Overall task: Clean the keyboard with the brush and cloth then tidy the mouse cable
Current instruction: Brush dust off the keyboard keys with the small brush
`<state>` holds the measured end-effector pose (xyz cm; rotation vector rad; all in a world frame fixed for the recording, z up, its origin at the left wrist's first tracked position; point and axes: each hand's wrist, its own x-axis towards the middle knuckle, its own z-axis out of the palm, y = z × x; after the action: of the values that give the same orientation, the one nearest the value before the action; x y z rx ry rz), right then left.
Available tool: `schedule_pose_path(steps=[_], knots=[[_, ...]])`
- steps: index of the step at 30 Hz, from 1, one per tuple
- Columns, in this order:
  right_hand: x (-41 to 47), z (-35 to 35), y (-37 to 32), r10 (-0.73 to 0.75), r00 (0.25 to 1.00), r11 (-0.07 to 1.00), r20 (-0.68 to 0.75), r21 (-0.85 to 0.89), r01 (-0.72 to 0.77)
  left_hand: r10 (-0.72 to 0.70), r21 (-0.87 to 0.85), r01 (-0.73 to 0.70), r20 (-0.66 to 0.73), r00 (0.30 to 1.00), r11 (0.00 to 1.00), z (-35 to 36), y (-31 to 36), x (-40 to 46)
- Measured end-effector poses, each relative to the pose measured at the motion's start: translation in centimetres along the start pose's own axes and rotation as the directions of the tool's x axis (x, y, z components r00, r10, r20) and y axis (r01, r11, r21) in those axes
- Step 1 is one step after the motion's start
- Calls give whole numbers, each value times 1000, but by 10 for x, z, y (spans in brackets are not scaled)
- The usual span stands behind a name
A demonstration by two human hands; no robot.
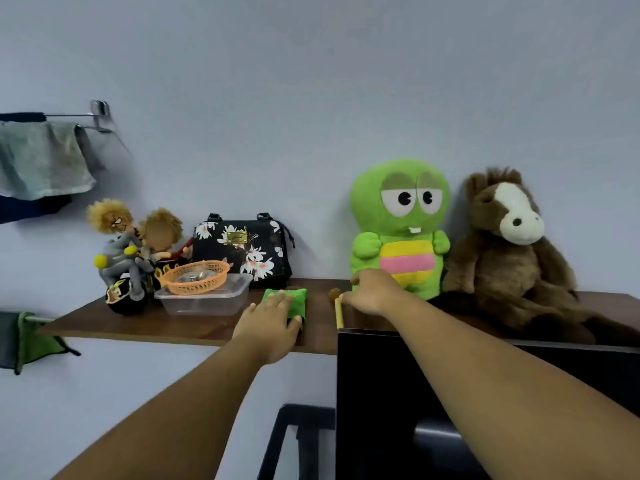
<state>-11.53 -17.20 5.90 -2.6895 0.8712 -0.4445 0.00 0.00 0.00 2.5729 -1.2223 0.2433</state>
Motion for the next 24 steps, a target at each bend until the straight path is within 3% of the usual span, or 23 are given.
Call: schedule_pose_path(steps=[7,14,18,24], knots=[[20,18,-22,179,962,981,206,-109,-159,68,-24,-68,-9,998,997,20,-25,14],[26,19,-36,325,861,944,390,-188,-271,116,-32,-117,-33,993,993,24,-31,16],[25,19,-39,315,894,948,318,-155,-279,120,-16,-119,12,993,993,21,-33,14],[3,0,-40,214,976,975,49,-71,-210,127,-3,-127,8,992,992,5,-30,6]])
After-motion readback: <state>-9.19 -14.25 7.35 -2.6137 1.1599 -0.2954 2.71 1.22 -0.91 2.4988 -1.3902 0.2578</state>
